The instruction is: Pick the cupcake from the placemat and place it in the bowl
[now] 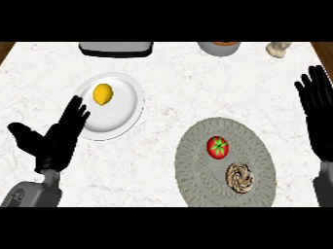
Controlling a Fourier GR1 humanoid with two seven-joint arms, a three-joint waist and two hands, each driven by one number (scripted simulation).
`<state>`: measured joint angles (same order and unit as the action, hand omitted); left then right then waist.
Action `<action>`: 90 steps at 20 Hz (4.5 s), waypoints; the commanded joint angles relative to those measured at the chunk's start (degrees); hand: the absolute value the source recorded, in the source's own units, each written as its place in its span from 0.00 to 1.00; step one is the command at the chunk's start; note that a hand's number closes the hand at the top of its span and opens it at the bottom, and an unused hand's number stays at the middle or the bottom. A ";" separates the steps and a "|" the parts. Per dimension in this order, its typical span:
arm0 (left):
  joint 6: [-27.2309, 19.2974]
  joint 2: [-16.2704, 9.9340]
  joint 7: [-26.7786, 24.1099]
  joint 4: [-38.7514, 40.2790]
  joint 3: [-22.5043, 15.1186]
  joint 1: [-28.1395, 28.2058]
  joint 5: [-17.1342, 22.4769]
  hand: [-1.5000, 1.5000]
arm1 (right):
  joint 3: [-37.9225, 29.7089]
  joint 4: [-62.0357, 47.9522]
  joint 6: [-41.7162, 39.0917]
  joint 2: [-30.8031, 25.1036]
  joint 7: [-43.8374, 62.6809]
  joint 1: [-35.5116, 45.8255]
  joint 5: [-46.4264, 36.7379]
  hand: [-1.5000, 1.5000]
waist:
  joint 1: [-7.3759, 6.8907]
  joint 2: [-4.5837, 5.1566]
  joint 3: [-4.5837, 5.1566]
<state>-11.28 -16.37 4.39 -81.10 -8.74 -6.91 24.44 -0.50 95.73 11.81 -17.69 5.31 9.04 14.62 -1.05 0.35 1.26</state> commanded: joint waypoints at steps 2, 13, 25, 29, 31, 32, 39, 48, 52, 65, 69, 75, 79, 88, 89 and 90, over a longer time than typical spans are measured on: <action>-0.48 -2.75 -3.52 -1.03 2.95 -2.12 -1.91 0.50 | 11.88 5.38 -11.49 3.29 -0.19 0.92 3.69 0.00 | -0.59 -0.64 -1.25; -3.04 -9.99 -8.08 -5.58 9.07 -4.56 -6.59 0.50 | 34.65 22.77 -21.18 -5.08 -29.04 -15.80 -20.17 0.00 | 2.50 -1.17 -1.43; 1.43 -11.98 -7.94 -3.95 13.42 -5.21 -3.73 0.50 | 12.10 39.95 -24.72 -29.07 -23.36 -25.00 -26.43 0.00 | 2.74 -0.64 -1.20; 2.30 -11.97 -8.42 -3.07 12.72 -5.31 -4.50 0.50 | 8.95 40.55 -31.26 -36.71 -16.55 -22.71 -30.08 0.00 | 2.24 -0.52 -1.11; 2.20 -10.36 -10.75 0.00 11.60 -6.97 -6.18 0.50 | 7.67 41.69 -34.66 -38.85 -14.51 -21.19 -29.14 0.00 | 2.16 -0.23 -1.11; 1.31 -11.10 -9.03 -2.51 11.92 -5.29 -6.27 0.50 | 7.07 41.33 -37.08 -40.97 -13.42 -20.98 -28.75 0.00 | 1.40 -0.37 -1.13; 2.05 -10.91 -8.23 0.11 12.85 -10.07 -7.19 0.50 | 5.71 38.08 -44.39 -44.19 -15.69 -20.30 -33.14 0.00 | 1.50 -0.33 -1.27; 3.80 -8.72 -8.27 -0.25 14.85 -8.26 -8.44 0.50 | 20.65 33.85 -44.74 -29.80 -12.10 -15.85 -48.95 0.00 | 1.10 -0.30 -1.27; 4.44 -6.58 -7.59 -8.06 13.43 -1.14 -8.61 0.50 | 18.07 22.53 -47.24 -28.02 -16.58 -8.86 -48.98 0.00 | 0.28 -0.32 -1.28; 5.87 -5.28 -7.45 -4.09 17.33 -5.38 -11.33 0.50 | 20.80 7.31 -43.14 -15.93 -22.32 -4.41 -61.76 0.00 | 0.77 -0.30 -1.26; 7.95 -5.47 -6.83 -2.26 18.20 -7.25 -11.66 0.50 | 20.29 6.77 -41.18 -17.28 -29.60 -7.97 -64.14 0.00 | 1.13 -0.34 -1.26; 10.32 -5.63 -9.04 -2.78 20.61 -4.34 -11.92 0.50 | 20.11 4.35 -40.44 -13.79 -31.73 -6.19 -67.79 0.00 | 0.96 -0.36 -1.26; 6.81 -2.95 -3.69 -7.50 18.04 -6.47 -14.28 0.50 | 22.02 5.50 -39.15 -11.87 -30.08 -10.00 -72.09 0.00 | 1.13 -0.41 -1.27; 8.66 -1.88 -2.84 -8.20 18.90 -5.08 -15.15 0.50 | 22.43 -3.97 -39.16 -4.71 -30.51 -4.12 -77.39 0.00 | 0.90 -0.37 -1.27; 10.08 -2.50 -5.80 -4.89 21.10 -5.34 -14.01 0.50 | 21.88 -6.89 -36.43 -6.19 -32.53 -5.23 -78.75 0.00 | 0.96 -0.35 -1.27; 9.16 -3.35 -3.55 -4.10 20.89 -8.00 -15.30 0.50 | 23.42 -5.32 -36.20 -4.66 -30.58 -6.95 -80.07 0.00 | 1.10 -0.35 -1.27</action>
<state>-2.42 -19.15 -0.67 -85.90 11.34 -13.45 9.70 22.23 92.70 -25.91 -24.31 -25.45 2.72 -62.67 -0.02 -0.01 0.00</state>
